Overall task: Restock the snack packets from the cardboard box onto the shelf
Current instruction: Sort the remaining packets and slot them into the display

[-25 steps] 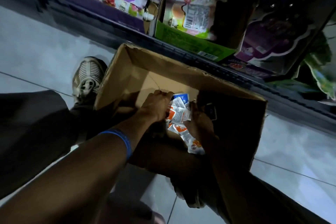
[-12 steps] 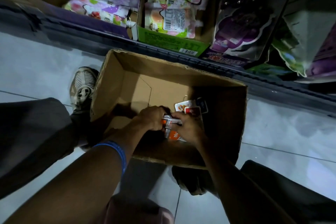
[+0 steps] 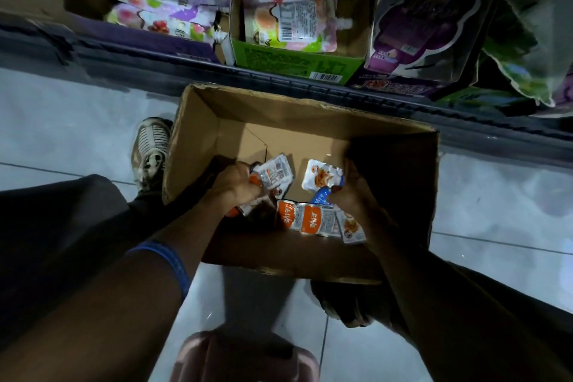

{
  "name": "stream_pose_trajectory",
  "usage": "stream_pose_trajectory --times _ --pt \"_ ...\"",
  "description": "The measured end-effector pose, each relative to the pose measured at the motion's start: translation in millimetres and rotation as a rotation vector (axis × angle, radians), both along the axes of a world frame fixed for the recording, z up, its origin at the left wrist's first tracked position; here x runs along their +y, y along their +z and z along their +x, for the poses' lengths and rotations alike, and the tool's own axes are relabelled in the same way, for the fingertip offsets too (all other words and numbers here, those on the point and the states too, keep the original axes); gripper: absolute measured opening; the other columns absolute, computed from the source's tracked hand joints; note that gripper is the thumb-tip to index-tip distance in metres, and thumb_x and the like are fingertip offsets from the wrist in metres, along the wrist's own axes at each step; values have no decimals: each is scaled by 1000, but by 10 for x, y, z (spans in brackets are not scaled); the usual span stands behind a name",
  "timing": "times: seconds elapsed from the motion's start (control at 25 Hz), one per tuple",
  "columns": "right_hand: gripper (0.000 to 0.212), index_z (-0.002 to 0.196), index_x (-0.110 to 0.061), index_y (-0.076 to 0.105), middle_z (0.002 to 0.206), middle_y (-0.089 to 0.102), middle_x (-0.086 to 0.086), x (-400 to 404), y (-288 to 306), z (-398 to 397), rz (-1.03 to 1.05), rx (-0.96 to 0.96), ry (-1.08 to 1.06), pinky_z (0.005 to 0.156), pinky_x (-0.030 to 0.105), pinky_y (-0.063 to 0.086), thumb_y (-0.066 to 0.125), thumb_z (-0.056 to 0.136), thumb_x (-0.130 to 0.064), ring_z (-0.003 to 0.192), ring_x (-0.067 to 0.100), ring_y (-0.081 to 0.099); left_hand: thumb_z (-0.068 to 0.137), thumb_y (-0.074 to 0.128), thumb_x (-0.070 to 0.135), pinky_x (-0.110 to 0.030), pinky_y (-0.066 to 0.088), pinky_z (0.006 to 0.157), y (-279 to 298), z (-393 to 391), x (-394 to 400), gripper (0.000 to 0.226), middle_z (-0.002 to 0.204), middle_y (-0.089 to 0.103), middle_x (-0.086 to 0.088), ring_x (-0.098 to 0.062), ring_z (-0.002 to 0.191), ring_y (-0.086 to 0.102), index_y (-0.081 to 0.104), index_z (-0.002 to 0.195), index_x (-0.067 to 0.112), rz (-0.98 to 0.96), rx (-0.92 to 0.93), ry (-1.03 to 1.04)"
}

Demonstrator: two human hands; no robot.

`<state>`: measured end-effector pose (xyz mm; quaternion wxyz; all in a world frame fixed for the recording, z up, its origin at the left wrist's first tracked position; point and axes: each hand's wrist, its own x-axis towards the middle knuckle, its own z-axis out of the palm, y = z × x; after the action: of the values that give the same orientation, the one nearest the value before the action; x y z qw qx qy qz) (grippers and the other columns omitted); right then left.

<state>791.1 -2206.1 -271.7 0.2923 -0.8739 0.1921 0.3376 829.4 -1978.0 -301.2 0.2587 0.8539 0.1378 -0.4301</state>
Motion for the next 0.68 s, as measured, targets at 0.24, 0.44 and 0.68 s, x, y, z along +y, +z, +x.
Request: stream_pose_trajectory --times 0.24,0.44,0.68 --pt "78 139 -27 43 134 53 2 130 -143 -146 18 -35 6 98 34 47 80 71 -17 120 23 55 68 89 18 -36 55 91 -123 -120 -33 47 110 72 -6 -24 101 68 71 110 11 -135 131 321" --pt "73 145 -12 37 134 53 17 97 -77 -228 -11 151 -126 88 35 50 73 82 -11 118 31 55 76 83 10 -30 48 82 -113 -224 -52 40 112 71 -7 -22 95 65 70 114 10 -287 190 533" --pt "72 145 -6 31 142 44 19 228 44 -190 -40 199 -92 96 34 41 70 85 -13 128 33 46 73 84 6 -44 48 104 -164 -257 -34 40 121 69 -12 -28 111 65 71 110 12 -277 233 527"
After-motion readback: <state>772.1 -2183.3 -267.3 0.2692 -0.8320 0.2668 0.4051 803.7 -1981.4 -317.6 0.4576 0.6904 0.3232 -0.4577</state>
